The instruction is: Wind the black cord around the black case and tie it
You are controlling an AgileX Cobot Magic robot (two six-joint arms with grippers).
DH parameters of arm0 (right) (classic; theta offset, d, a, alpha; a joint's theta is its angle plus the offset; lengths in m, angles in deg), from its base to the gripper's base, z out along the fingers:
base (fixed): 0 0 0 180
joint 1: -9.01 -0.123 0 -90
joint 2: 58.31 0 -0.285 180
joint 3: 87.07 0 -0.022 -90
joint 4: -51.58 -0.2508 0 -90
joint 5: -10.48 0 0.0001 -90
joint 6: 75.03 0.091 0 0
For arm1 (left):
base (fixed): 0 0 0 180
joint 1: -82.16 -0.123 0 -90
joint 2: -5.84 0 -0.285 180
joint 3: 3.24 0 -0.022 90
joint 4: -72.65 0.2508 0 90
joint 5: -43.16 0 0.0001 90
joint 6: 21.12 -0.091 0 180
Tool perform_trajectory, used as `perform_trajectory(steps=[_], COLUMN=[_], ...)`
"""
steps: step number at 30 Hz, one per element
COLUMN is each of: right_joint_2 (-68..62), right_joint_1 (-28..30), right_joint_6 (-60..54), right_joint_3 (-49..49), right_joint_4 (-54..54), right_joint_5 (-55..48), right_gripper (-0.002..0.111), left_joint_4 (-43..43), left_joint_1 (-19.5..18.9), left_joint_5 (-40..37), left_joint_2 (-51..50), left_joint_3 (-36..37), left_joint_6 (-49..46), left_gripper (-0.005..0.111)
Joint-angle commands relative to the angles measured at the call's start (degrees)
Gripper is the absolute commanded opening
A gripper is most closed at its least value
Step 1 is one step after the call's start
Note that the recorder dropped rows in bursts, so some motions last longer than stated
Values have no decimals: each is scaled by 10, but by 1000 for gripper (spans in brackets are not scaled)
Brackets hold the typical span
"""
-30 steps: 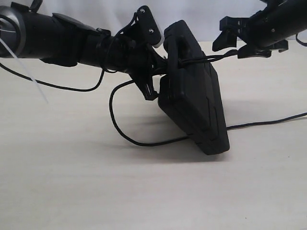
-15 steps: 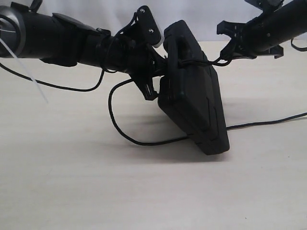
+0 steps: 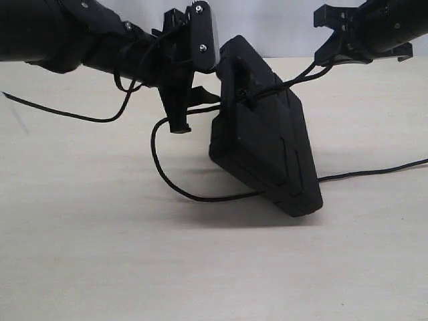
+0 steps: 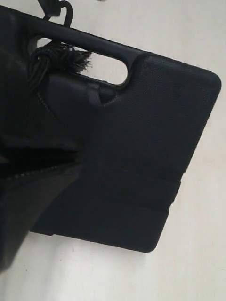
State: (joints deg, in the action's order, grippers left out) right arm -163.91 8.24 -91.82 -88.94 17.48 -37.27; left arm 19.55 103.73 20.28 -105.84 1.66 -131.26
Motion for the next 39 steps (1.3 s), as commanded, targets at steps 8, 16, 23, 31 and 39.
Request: perform_trajectory(steps=[8, 16, 23, 31, 39], right_joint_2=[5, 6, 6, 6, 6], right_joint_1=[-1, -1, -1, -1, -1], right_joint_6=[-5, -20, -25, -25, -25], right_joint_3=[-2, -2, -2, -2, -2], right_joint_4=[1, -29, -29, -29, -29], right_joint_5=[-6, -20, -16, -15, -16], right_gripper=[4, 4, 4, 4, 5], left_joint_4=[102, -27, -189, -239, -276], left_joint_1=[5, 5, 13, 63, 68], left_joint_5=[-188, -128, -97, 41, 42], left_joint_2=[15, -37, -77, -94, -94], left_joint_3=[-4, -4, -4, -5, -5], left_joint_6=[107, 53, -93, -127, -127], left_gripper=[50, 50, 50, 46, 0])
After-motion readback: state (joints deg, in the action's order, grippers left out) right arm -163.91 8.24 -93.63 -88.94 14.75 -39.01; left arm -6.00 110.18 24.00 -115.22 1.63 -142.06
